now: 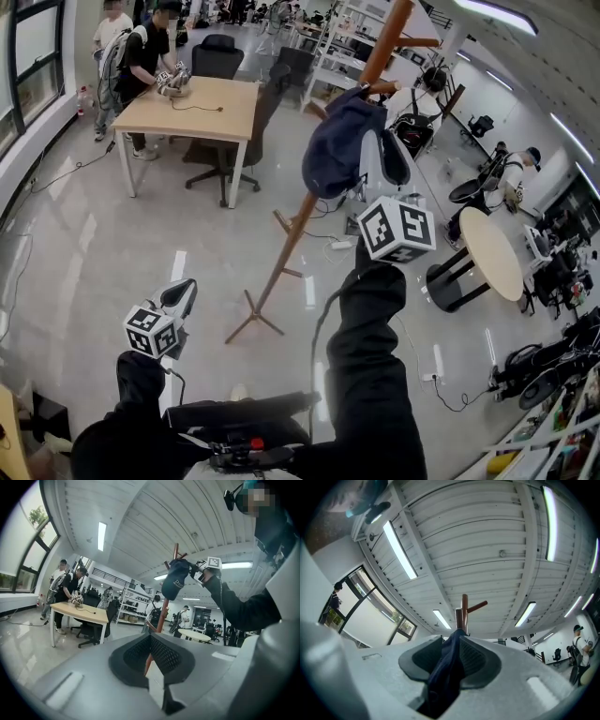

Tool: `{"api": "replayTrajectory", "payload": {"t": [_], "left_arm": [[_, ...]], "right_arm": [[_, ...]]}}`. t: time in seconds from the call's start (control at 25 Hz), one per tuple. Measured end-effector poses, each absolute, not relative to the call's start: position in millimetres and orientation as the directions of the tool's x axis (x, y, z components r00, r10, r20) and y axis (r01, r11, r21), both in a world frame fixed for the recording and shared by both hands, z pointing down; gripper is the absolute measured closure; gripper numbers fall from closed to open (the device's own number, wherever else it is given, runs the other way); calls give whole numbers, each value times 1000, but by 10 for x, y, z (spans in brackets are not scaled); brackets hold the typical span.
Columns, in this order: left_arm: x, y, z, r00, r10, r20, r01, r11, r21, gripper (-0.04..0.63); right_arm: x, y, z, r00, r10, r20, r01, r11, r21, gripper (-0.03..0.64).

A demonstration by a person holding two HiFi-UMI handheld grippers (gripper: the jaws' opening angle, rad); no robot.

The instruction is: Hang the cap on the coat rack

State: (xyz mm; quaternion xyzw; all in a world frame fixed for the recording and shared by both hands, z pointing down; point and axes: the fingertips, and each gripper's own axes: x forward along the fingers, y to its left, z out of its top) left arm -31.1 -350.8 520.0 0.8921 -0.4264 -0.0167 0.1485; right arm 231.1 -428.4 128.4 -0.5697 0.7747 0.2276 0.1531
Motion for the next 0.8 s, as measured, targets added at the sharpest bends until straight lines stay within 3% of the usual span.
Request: {"api": "replayTrajectory", "payload": {"t": [0.4, 0.8], "left_arm": [[-396, -3354, 5129, 655, -751, 83, -740, -616, 272, 592], [-535, -3119, 5052, 681, -730, 66, -717, -645, 263, 592]], "right_arm": [[2281, -4035, 1371, -281, -824, -491, -959, 230, 163, 437], [2196, -3722, 1594, -259, -859, -441, -965, 211, 155, 430]]}}
